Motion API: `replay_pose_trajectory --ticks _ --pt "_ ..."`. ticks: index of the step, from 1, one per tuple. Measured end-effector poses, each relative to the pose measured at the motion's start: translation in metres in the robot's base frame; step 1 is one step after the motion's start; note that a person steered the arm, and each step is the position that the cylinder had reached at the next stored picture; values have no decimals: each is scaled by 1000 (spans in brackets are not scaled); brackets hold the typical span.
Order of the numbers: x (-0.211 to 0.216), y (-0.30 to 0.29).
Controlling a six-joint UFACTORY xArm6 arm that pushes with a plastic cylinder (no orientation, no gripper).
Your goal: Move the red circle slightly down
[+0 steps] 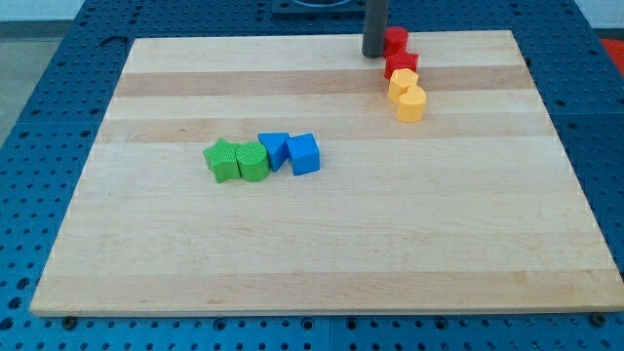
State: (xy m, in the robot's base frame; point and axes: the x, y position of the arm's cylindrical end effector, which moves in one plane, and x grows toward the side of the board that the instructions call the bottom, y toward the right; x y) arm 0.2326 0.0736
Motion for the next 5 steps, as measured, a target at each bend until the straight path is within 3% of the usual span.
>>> replay_pose_trajectory --ticks 3,5 --pt "-19 -53" --pt "-40 -7"
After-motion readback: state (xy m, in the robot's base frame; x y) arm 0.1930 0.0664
